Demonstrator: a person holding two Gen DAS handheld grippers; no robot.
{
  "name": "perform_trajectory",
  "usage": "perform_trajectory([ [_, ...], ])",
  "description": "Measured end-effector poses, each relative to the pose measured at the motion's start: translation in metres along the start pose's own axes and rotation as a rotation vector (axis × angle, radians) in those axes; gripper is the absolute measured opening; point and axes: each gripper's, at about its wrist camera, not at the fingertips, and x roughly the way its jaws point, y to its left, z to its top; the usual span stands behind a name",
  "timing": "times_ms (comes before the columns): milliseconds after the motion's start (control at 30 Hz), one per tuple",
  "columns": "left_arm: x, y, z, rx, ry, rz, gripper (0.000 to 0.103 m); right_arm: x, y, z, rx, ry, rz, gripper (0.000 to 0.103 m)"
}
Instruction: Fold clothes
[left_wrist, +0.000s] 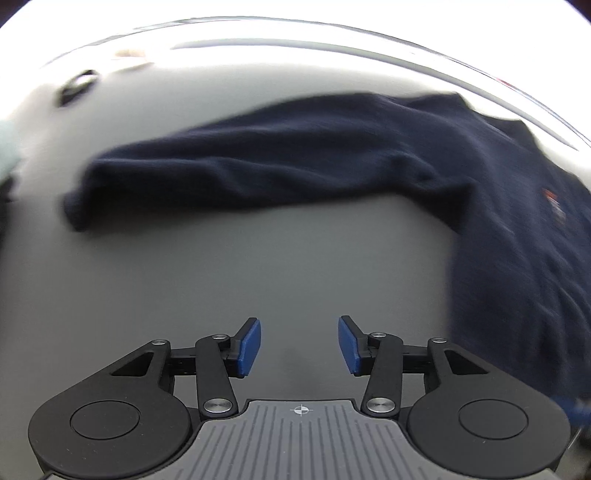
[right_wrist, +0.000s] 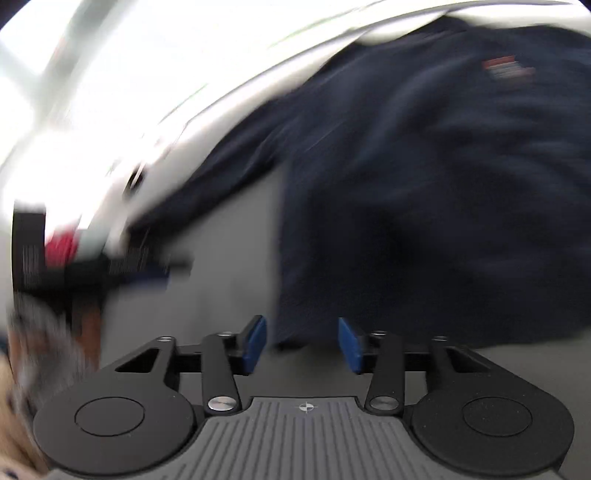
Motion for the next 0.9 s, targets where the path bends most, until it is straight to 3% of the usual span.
perform_trajectory([
  [100, 0.013, -0.024, -0.003, 0.079, 0.009, -0.07, 0.07, -0.034, -0.05, 0.008, 0.107, -0.131, -0.173, 0.054],
  [200, 0.023, -0.05, -0.006, 0.156, -0.015, -0.094, 0.076, -0.054, -0.1, 0.015, 0.191, -0.183, -0.32, 0.055],
  [300, 0.027, -0.07, -0.01, 0.183, -0.065, -0.068, 0.077, -0.064, -0.141, 0.023, 0.262, -0.198, -0.372, 0.056],
  [500, 0.032, -0.078, -0.013, 0.084, -0.056, -0.079, 0.077, -0.052, -0.177, 0.044, 0.292, -0.135, -0.261, 0.06],
  [667, 0.02, -0.072, -0.02, -0.012, -0.066, -0.103, 0.08, -0.035, -0.182, 0.059, 0.225, -0.063, -0.261, 0.063],
  [733, 0.015, -0.07, -0.024, -0.043, -0.09, -0.11, 0.092, -0.035, -0.181, 0.062, 0.184, -0.046, -0.246, 0.062],
  [800, 0.015, -0.071, -0.027, -0.063, -0.1, -0.09, 0.093, -0.033, -0.183, 0.062, 0.132, -0.025, -0.244, 0.062],
  [833, 0.017, -0.072, -0.029, -0.069, -0.093, -0.076, 0.09, -0.034, -0.183, 0.062, 0.105, -0.018, -0.246, 0.058],
  [867, 0.024, -0.076, -0.028, -0.076, -0.066, -0.058, 0.086, -0.034, -0.181, 0.062, 0.08, -0.019, -0.246, 0.042],
  [900, 0.029, -0.079, -0.028, -0.081, -0.043, -0.046, 0.069, -0.034, -0.181, 0.062, 0.065, -0.02, -0.241, 0.036],
])
